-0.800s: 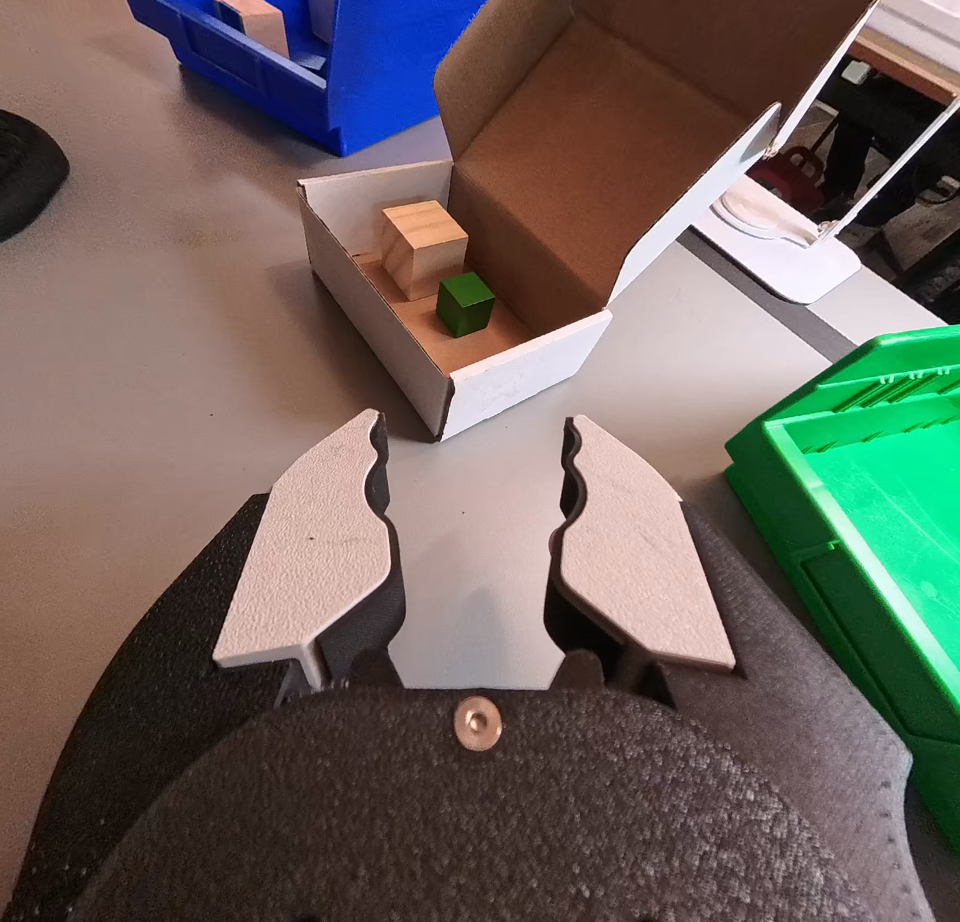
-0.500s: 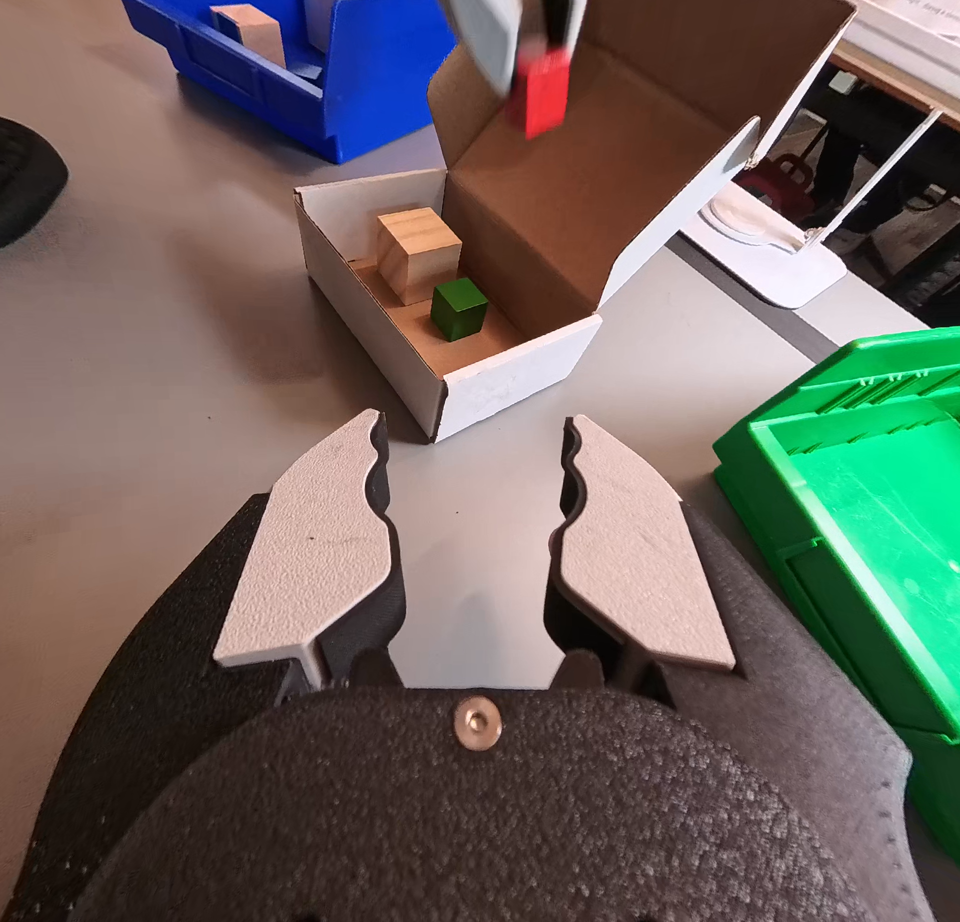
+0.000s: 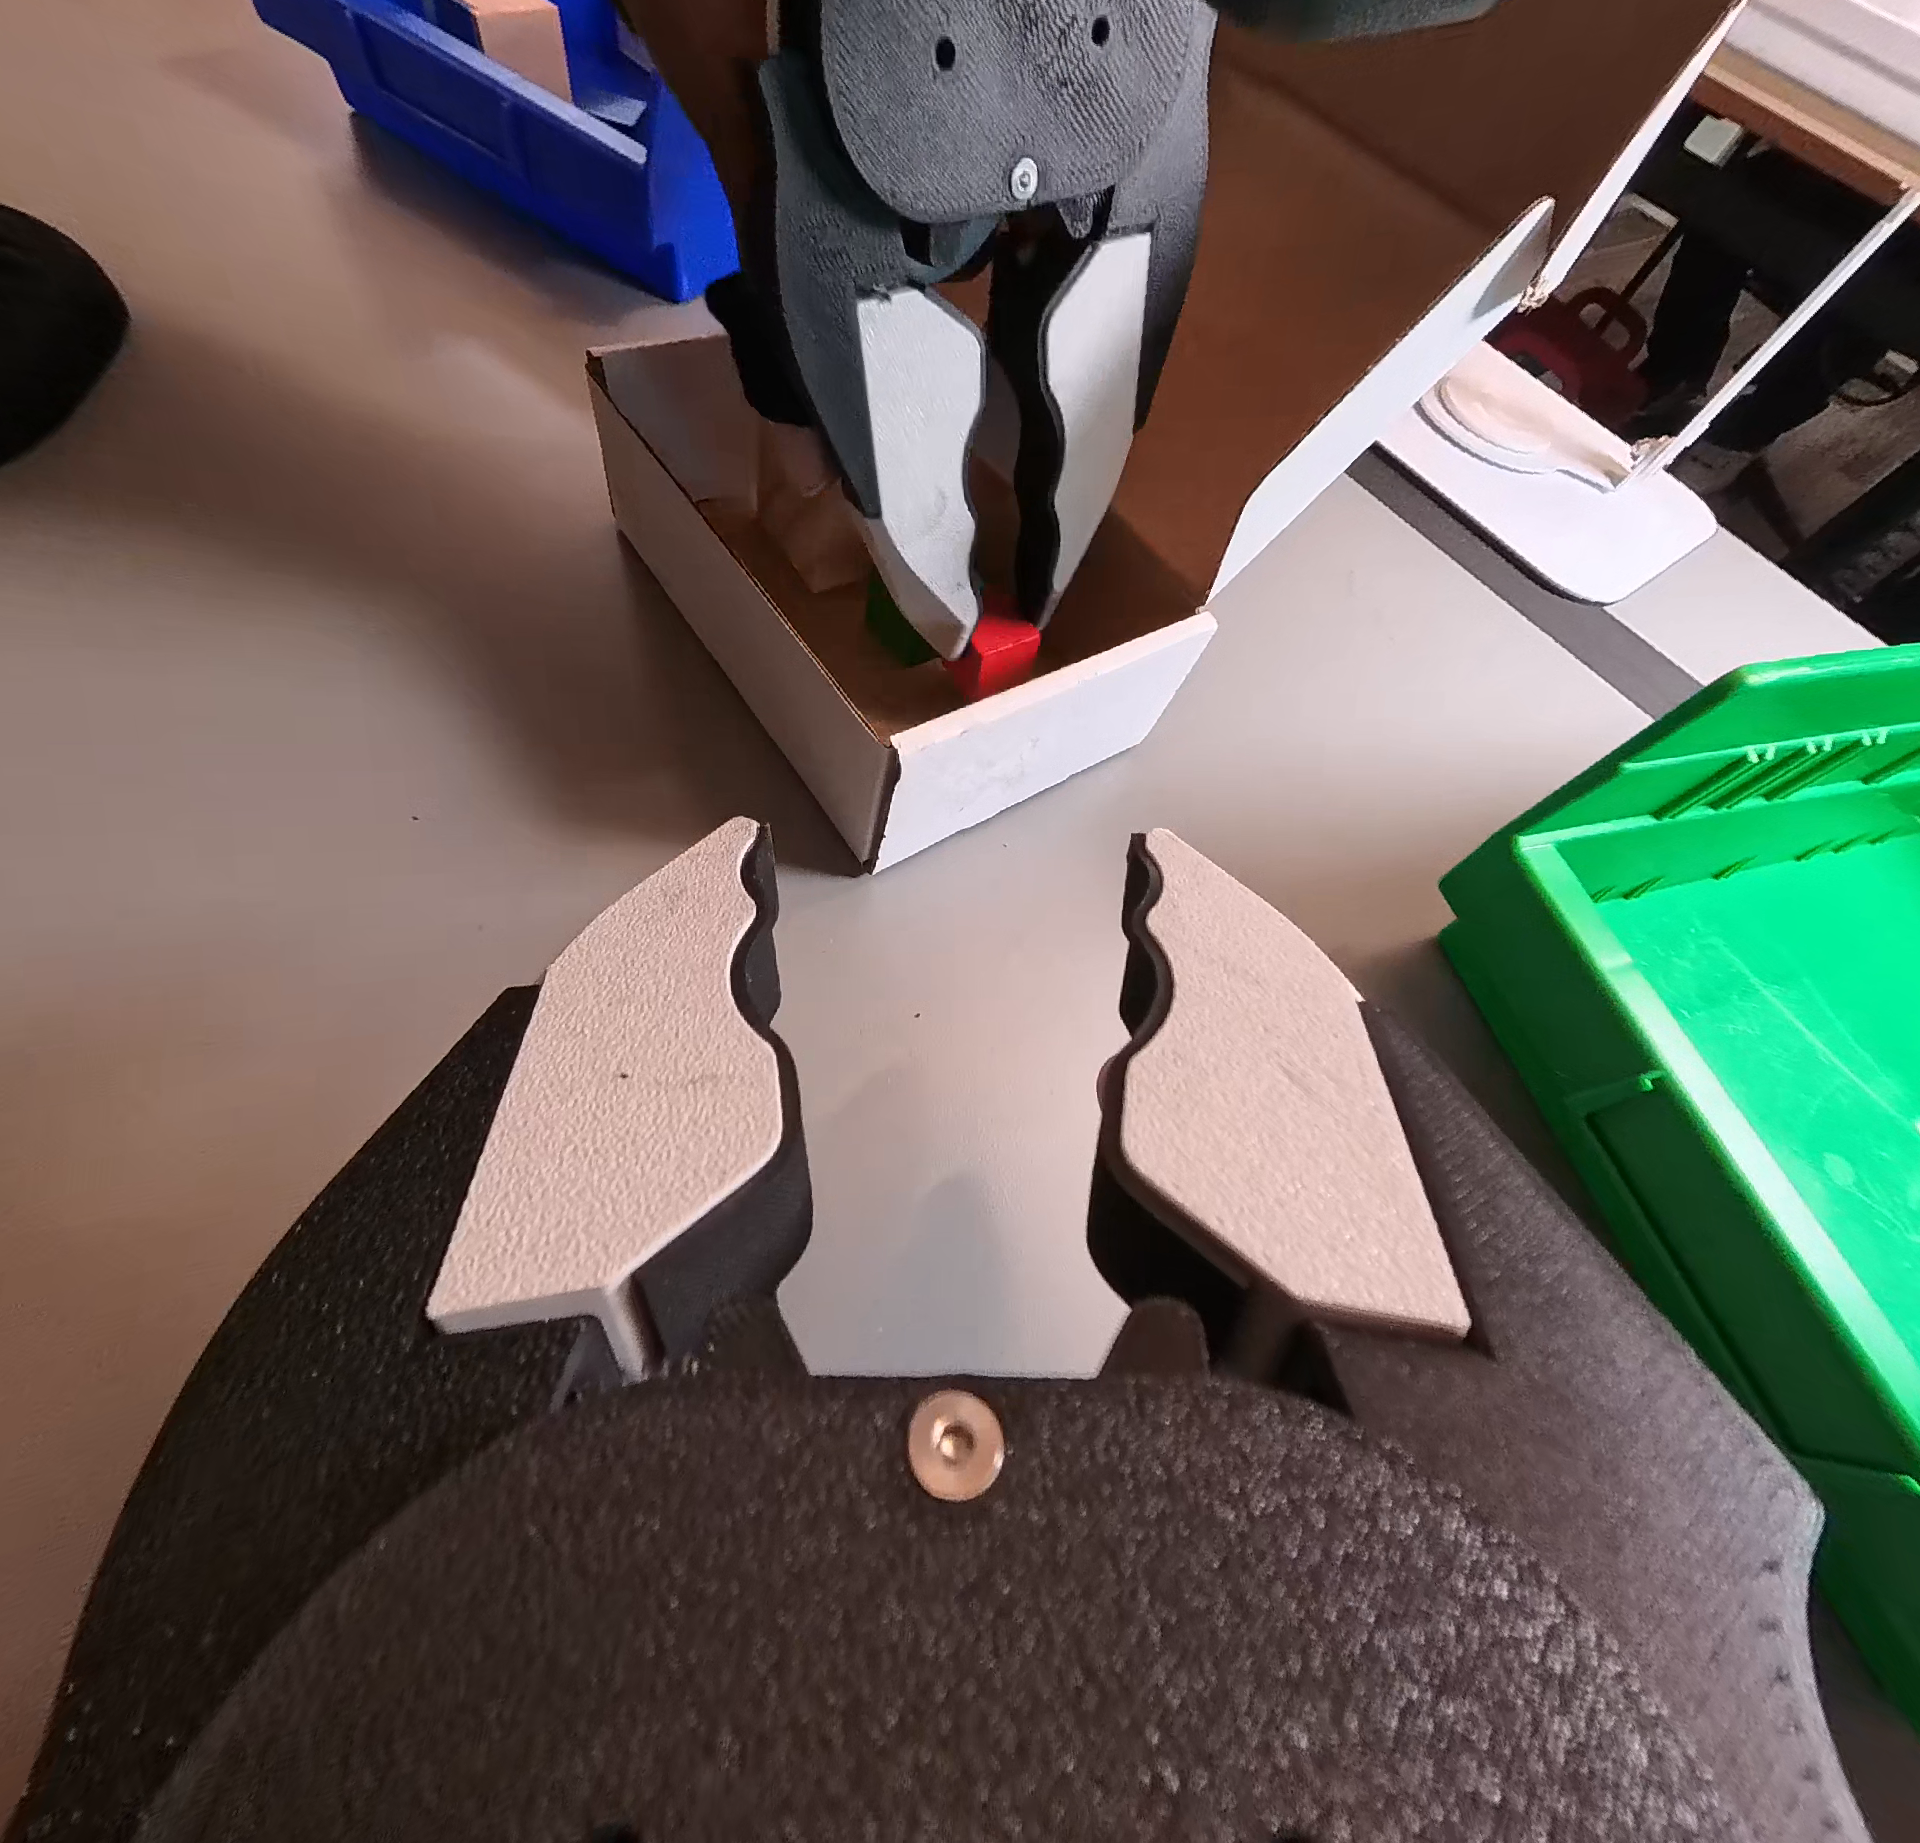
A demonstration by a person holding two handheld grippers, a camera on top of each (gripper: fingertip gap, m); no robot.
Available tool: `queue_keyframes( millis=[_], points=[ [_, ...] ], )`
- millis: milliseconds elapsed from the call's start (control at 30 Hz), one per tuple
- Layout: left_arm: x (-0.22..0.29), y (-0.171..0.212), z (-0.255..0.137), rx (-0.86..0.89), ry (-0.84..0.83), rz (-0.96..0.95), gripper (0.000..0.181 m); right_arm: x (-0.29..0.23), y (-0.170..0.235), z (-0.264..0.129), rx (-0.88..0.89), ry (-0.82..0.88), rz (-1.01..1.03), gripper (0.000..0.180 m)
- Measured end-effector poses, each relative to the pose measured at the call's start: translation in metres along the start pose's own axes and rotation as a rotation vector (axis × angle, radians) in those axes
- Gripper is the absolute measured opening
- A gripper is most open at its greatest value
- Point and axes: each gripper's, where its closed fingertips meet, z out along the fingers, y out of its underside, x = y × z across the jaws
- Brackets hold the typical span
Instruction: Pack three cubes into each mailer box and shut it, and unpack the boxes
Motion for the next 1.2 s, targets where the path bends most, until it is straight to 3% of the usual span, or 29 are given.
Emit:
queue_keyframes(
  millis=[633, 933, 1100, 1200],
  points=[
    [0.004, -0.006, 0.004, 0.045, 0.012, -0.034, 0.024, -0.001, 0.002, 0.001, -0.009, -0.005, -0.003, 0.064],
    [-0.004, -0.012, -0.071, 0.259, -0.096, -0.11, 0.03, -0.003, 0.003, 0.003, -0.013, -0.009, -0.006, 0.064],
    [-0.027, 0.014, -0.135, 0.48, -0.272, -0.275, 0.029, 0.005, -0.005, 0.002, 0.028, 0.022, 0.014, 0.063],
    [-0.044, 0.04, -0.163, 0.648, -0.376, -0.435, 0.028, 0.027, -0.016, 0.003, 0.069, 0.097, 0.06, 0.049]
  ],
)
